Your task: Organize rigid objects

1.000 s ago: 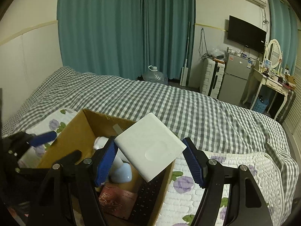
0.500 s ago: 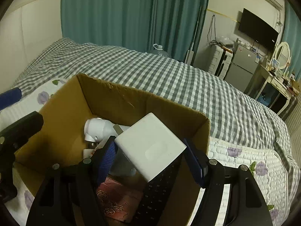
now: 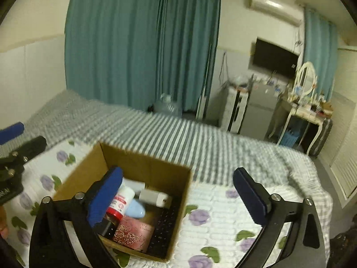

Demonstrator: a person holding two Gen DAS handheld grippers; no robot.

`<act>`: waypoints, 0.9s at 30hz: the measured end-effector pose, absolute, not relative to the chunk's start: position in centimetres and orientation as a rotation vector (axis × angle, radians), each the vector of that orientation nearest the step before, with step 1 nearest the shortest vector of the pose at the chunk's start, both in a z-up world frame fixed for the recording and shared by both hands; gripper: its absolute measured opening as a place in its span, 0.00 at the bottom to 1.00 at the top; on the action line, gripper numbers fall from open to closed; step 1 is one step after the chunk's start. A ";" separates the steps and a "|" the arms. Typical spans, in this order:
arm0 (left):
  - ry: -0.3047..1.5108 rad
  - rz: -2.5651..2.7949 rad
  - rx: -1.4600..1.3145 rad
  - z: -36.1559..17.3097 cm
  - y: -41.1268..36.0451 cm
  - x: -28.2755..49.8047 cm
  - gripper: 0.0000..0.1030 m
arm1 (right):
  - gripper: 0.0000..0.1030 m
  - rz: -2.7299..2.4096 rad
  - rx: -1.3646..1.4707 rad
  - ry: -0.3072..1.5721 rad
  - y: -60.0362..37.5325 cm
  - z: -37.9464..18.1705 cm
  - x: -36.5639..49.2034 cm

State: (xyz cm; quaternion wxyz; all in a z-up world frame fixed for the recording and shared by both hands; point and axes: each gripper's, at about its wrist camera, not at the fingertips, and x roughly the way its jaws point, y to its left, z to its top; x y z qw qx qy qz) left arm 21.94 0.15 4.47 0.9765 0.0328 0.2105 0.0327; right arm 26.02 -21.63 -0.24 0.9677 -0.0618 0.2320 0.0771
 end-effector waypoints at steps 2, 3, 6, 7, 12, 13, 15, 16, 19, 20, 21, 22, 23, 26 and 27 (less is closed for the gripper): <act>0.383 0.058 0.072 5.4 -0.3 20.7 0.78 | 1.00 0.146 -0.115 0.426 -22.0 1.3 24.2; 0.367 0.053 0.066 5.8 -0.4 20.2 0.79 | 1.00 0.144 -0.111 0.410 -22.3 1.9 23.6; 0.330 0.040 0.072 6.5 -0.9 18.7 0.81 | 1.00 0.132 -0.107 0.359 -22.6 3.2 21.2; 0.325 0.039 0.083 6.6 -1.1 18.4 0.81 | 1.00 0.127 -0.105 0.351 -22.8 3.5 20.5; 0.323 0.019 0.089 5.9 -1.3 17.0 0.81 | 1.00 0.106 -0.076 0.336 -23.6 3.5 18.2; 0.328 0.023 0.082 5.7 -1.2 16.9 0.81 | 1.00 0.103 -0.072 0.335 -23.7 3.4 17.8; 0.347 0.032 0.060 5.0 -0.9 16.8 0.81 | 1.00 0.092 -0.056 0.338 -23.9 2.9 17.0; 0.348 0.028 0.048 4.8 -0.7 16.6 0.81 | 1.00 0.084 -0.045 0.334 -24.0 2.6 16.6; 0.342 0.027 0.036 4.2 -0.4 16.1 0.81 | 1.00 0.079 -0.019 0.338 -24.2 1.6 15.6; 0.341 0.046 0.050 3.9 -0.6 15.9 0.81 | 1.00 0.068 -0.010 0.333 -24.4 1.1 15.2; 0.344 0.041 0.059 3.6 -0.7 15.8 0.81 | 1.00 0.062 -0.006 0.332 -24.5 0.8 14.8; 0.356 0.034 0.063 3.1 -0.9 15.7 0.81 | 1.00 0.060 -0.003 0.335 -24.6 0.3 14.6; 0.363 0.028 0.063 2.8 -1.0 15.6 0.81 | 1.00 0.060 -0.002 0.346 -24.6 -0.2 14.5; 0.380 0.035 0.061 1.9 -1.2 15.2 0.81 | 1.00 0.059 -0.007 0.354 -24.5 -0.8 14.5; 0.384 0.035 0.062 1.7 -1.3 15.2 0.81 | 1.00 0.058 -0.007 0.348 -24.4 -0.9 14.5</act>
